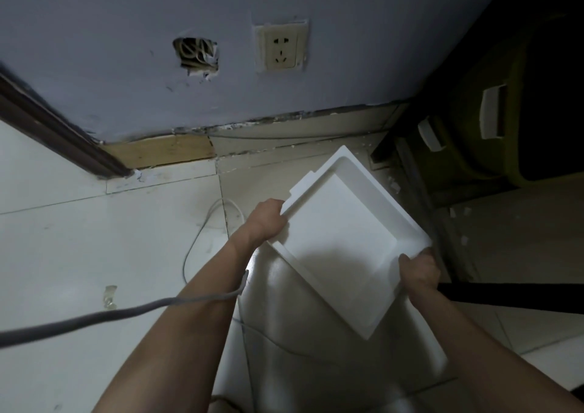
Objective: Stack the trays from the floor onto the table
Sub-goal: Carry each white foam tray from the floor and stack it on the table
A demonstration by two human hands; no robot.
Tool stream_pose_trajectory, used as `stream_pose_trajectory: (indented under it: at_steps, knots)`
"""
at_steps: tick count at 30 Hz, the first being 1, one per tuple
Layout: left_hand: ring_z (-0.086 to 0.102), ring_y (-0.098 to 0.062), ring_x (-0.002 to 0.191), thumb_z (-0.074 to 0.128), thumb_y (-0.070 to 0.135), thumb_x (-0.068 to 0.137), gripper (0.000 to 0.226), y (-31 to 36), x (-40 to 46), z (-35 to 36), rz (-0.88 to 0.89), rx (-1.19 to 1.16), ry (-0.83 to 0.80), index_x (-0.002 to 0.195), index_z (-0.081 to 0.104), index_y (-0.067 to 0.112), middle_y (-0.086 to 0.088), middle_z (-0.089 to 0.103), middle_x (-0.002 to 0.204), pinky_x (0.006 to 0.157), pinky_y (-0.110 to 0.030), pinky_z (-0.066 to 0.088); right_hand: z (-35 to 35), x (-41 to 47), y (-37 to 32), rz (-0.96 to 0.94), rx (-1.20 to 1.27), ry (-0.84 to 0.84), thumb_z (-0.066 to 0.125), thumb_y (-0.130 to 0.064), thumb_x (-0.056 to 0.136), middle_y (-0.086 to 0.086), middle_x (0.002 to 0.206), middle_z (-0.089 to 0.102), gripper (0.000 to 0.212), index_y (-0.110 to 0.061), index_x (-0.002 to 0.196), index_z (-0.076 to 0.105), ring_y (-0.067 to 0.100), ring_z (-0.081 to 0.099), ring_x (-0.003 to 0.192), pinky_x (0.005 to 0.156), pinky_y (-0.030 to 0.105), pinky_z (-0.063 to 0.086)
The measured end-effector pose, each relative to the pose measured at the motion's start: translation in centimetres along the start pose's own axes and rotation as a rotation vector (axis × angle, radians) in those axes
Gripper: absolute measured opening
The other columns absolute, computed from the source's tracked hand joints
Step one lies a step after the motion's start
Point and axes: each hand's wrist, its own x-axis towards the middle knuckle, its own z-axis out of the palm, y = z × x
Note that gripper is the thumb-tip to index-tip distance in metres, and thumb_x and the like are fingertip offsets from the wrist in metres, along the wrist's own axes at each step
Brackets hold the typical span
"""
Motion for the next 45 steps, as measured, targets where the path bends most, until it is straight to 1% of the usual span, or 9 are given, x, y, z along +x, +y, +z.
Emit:
stream_pose_trajectory:
  at_steps: [5,12,17,27,31,34,39,42,45]
  knots:
    - [0.064,-0.034,0.103,0.052,0.004,0.091,0.029,0.0,-2.8,-4.0,-0.018,-0.111,0.039,0.116,0.067,0.002,-0.02,0.068,0.113,0.073,-0.029,0.045,-1.4,-2.7,-2.2,-0.033,0.057,0.02,0.055,-0.012,0.092,0.029,0.135,0.05,0.056,0.003,0.142,0.035,0.046,0.05,0.122,0.1,0.045,0.042]
    - [0.064,-0.036,0.106,0.055,0.007,0.092,0.033,-2.5,-10.6,-12.7,-0.098,-0.219,0.159,0.124,0.063,0.001,-0.019,0.067,0.119,0.081,-0.034,0.05,-3.3,-11.2,-8.7,-0.168,0.188,-0.048,0.051,-0.015,0.094,0.024,0.129,0.058,0.041,0.001,0.132,0.049,0.042,0.054,0.118,0.1,0.043,0.043]
    - [0.062,-0.035,0.096,0.053,0.003,0.09,0.021,-5.4,-19.3,-18.1,-0.175,-0.355,0.283,0.106,0.066,0.002,-0.019,0.067,0.11,0.074,-0.03,0.044,-5.6,-18.8,-14.8,-0.304,0.176,-0.062,0.05,-0.012,0.095,0.025,0.127,0.059,0.039,0.002,0.131,0.048,0.043,0.055,0.118,0.099,0.041,0.044]
    - [0.067,-0.037,0.093,0.053,0.007,0.09,0.02,-6.3,-36.0,-24.6,-0.341,-0.688,0.406,0.105,0.067,0.006,-0.018,0.069,0.106,0.079,-0.047,0.057,-13.0,-31.4,-20.9,-0.486,0.144,-0.181,0.047,-0.015,0.095,0.018,0.117,0.064,0.029,-0.004,0.121,0.054,0.037,0.059,0.109,0.093,0.041,0.048]
    - [0.065,-0.034,0.097,0.053,0.007,0.093,0.021,-4.2,-42.5,-28.0,-0.377,-0.758,0.441,0.111,0.064,0.013,-0.014,0.067,0.109,0.076,-0.043,0.056,-17.8,-36.2,-23.1,-0.569,0.14,-0.232,0.047,-0.017,0.095,0.017,0.112,0.065,0.026,-0.004,0.116,0.055,0.036,0.06,0.105,0.087,0.037,0.048]
    - [0.065,-0.03,0.091,0.054,0.009,0.093,0.028,-1.6,-46.9,-30.9,-0.392,-0.76,0.461,0.119,0.064,0.009,-0.012,0.068,0.109,0.062,-0.031,0.05,-22.7,-39.3,-24.8,-0.59,0.145,-0.273,0.045,-0.017,0.096,0.014,0.111,0.065,0.025,-0.006,0.115,0.055,0.034,0.059,0.102,0.077,0.031,0.042]
    - [0.064,-0.019,0.075,0.056,0.008,0.094,0.021,4.6,-54.3,-34.9,-0.396,-0.805,0.485,0.111,0.067,0.012,-0.006,0.071,0.095,0.048,-0.022,0.044,-32.4,-44.2,-27.5,-0.665,0.186,-0.282,0.043,-0.015,0.098,0.013,0.115,0.065,0.027,-0.008,0.122,0.055,0.035,0.059,0.106,0.081,0.031,0.043]
    - [0.063,-0.022,0.074,0.056,0.009,0.094,0.017,8.1,-58.2,-36.5,-0.39,-0.831,0.458,0.102,0.069,0.016,-0.007,0.073,0.092,0.053,-0.025,0.037,-38.1,-46.4,-28.9,-0.712,0.213,-0.279,0.044,-0.014,0.098,0.011,0.115,0.066,0.031,-0.01,0.127,0.055,0.035,0.059,0.105,0.085,0.032,0.046]
    - [0.07,-0.028,0.082,0.058,0.012,0.095,0.016,12.0,-61.0,-38.3,-0.352,-0.868,0.461,0.105,0.071,0.017,-0.007,0.078,0.095,0.061,-0.031,0.043,-43.4,-47.2,-30.0,-0.769,0.26,-0.3,0.046,-0.016,0.096,0.01,0.11,0.069,0.031,-0.013,0.125,0.058,0.034,0.063,0.1,0.088,0.044,0.053]
